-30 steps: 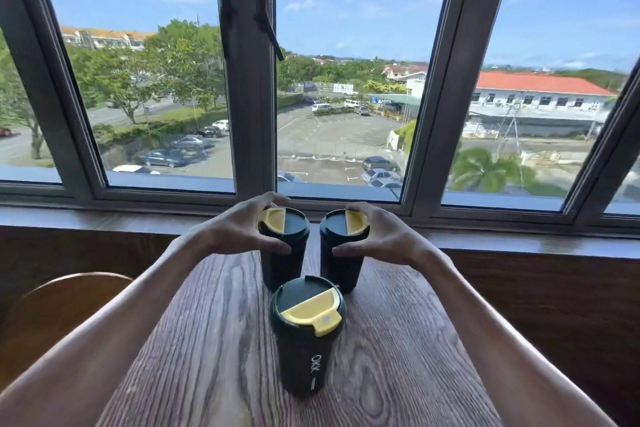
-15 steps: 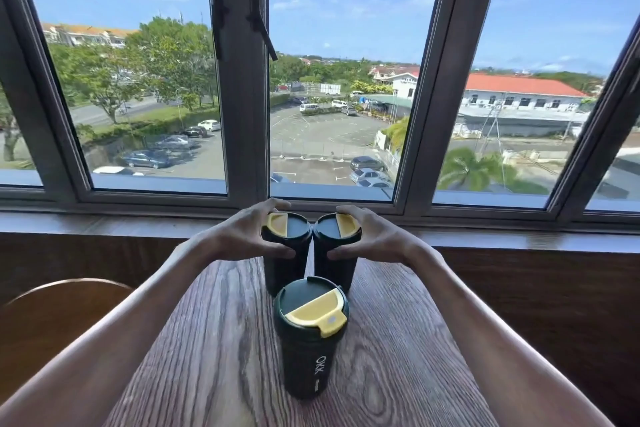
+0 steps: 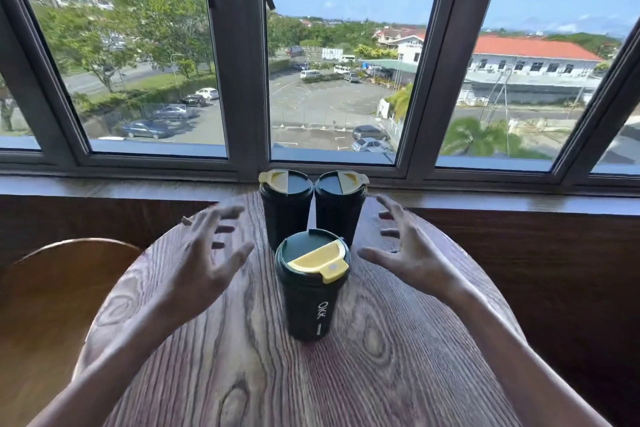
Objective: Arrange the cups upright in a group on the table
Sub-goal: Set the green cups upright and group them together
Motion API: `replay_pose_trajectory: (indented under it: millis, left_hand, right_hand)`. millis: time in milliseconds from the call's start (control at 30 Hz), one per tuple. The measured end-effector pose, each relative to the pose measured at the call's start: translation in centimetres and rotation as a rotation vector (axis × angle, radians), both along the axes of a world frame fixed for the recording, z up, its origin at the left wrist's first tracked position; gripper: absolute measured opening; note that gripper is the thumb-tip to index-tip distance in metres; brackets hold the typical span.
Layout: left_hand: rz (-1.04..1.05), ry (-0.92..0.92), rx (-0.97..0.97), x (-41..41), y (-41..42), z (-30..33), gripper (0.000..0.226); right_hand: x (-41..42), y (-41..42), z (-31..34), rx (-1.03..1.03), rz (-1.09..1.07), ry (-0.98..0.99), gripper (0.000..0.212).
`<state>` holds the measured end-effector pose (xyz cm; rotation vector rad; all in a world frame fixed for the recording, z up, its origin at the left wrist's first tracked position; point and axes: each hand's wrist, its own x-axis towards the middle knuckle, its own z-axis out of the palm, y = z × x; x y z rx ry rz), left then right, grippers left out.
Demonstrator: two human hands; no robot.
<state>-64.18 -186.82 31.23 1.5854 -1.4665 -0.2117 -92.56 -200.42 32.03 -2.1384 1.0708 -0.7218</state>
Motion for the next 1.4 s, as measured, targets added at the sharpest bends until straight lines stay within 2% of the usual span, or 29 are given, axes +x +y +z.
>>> replay_pose_trajectory:
  millis: [100, 200, 300, 400, 533, 900, 1400]
  left_hand:
    - [-0.195, 0.146, 0.177, -2.4, 4.2, -2.6, 0.069]
    - [-0.228, 0.296, 0.200, -6.0, 5.7, -3.6, 0.084]
    - [-0.158, 0.402, 0.144, -8.2, 5.1, -3.8, 0.075]
    - [-0.151, 0.531, 0.169, -7.9, 3.9, -3.6, 0.063]
    - [-0.215, 0.493, 0.133, -6.9, 1.6, -2.5, 0.056]
    - [-0.248, 0.398, 0.184, -4.8, -2.3, -2.4, 0.054]
    - [-0.313, 0.423, 0.222, -4.2, -2.8, -2.7, 0.053]
  right_hand:
    - [-1.2, 3.3, -0.4, 0.216, 0.202, -0.018, 0.075]
    - [-0.5, 5.4, -0.7, 0.344, 0.340, -0.107, 0.070]
    - [1.0, 6.4, -1.4, 0.362, 0.355, -0.183, 0.057]
    - [1.9, 6.7, -2.3, 0.326, 0.259, -0.266, 0.050]
    - [2.7, 5.8, -2.5, 0.262, 0.161, -0.328, 0.049]
    - [4.9, 3.4, -2.5, 0.189, 0.042, -0.297, 0.051]
    - [5.4, 3.9, -2.8, 0.133, -0.024, -0.316, 0.061]
